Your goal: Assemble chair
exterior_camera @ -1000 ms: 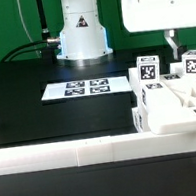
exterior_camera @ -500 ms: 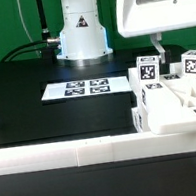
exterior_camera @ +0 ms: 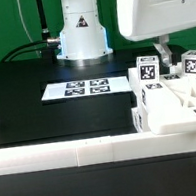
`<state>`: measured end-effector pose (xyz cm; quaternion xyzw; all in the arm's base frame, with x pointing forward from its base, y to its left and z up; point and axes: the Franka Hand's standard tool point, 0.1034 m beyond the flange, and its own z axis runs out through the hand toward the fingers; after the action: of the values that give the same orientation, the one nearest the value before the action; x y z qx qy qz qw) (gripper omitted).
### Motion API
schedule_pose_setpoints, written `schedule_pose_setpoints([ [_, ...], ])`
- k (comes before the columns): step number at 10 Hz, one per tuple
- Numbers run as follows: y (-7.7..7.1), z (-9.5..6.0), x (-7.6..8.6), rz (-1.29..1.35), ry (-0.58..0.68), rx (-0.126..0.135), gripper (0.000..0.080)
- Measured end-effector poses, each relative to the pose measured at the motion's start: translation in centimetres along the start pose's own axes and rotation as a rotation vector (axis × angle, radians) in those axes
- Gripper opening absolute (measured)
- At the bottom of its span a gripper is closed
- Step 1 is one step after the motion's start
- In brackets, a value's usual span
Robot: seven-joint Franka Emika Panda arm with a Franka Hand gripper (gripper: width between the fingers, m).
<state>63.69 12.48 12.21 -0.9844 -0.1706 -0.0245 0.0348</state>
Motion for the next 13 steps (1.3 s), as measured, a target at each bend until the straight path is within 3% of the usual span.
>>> schedule_pose_setpoints([
  [4, 0.15, 0.17, -0.11, -0.166, 0.0, -0.007, 0.0649],
  [5, 0.23, 0.18, -0.12, -0.165, 0.0, -0.008, 0.0508],
  [6, 0.24, 0.18, -0.13, -0.165, 0.0, -0.008, 0.0508],
  [7, 0.26, 0.19, -0.13, -0.15, 0.0, -0.008, 0.037],
  [8, 0.28, 0.18, -0.12, -0.131, 0.001, -0.008, 0.0282],
  [13, 0.65, 0.14, -0.17, 0.243, 0.003, -0.005, 0.0282],
])
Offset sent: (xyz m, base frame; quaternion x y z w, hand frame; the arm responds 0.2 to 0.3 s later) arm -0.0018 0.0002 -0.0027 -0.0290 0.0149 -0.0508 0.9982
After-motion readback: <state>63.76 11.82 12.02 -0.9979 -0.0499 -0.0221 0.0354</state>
